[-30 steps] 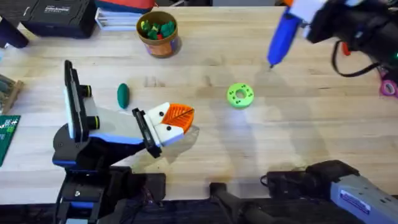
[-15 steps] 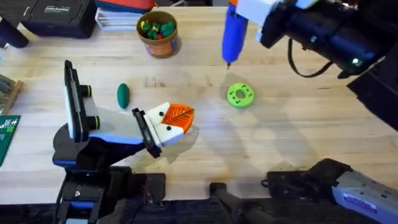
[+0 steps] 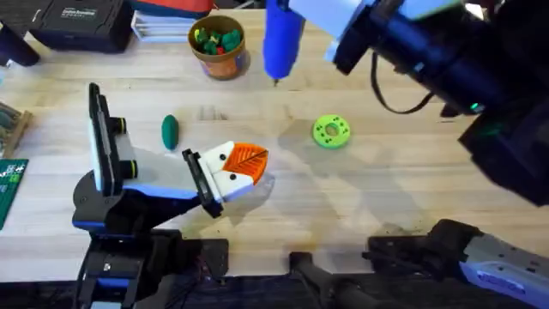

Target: Pick up the gripper from the table and insert it into the empty holder that is missing its gripper. Then pick up a screw, insert it into the mounting hole, and use the screwdriver to tighten it. Finally, clean up the table by picking up the vegetable and placing it into the bucket.

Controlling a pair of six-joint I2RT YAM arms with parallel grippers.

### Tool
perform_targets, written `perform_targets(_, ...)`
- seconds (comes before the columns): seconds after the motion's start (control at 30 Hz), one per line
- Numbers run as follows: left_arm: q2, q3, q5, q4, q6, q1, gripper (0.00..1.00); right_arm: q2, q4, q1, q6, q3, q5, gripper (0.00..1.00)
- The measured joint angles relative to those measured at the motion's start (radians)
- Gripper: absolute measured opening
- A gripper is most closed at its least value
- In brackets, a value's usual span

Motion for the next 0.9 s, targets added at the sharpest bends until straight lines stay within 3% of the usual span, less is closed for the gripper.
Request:
perform_targets(0.17, 0.0, 0.0, 0.0, 0.0, 0.0, 0.0, 0.013, 0.0, 0.177, 0.027, 0.0, -0.092, -0.076, 0.027)
perform_targets(0.3, 0.0, 0.0, 0.0, 0.0, 0.0, 0.0, 0.013, 0.0, 0.21, 0.043, 0.004, -0.131, -0.15, 0.027)
perform_targets(0.67, 0.0, 0.0, 0.0, 0.0, 0.0, 0.0, 0.013, 0.076, 0.299, 0.188, -0.009, -0.136, -0.226, 0.027)
perform_targets(0.9, 0.0, 0.0, 0.0, 0.0, 0.0, 0.0, 0.013, 0.116, 0.354, 0.204, -0.016, -0.136, -0.257, 0.027)
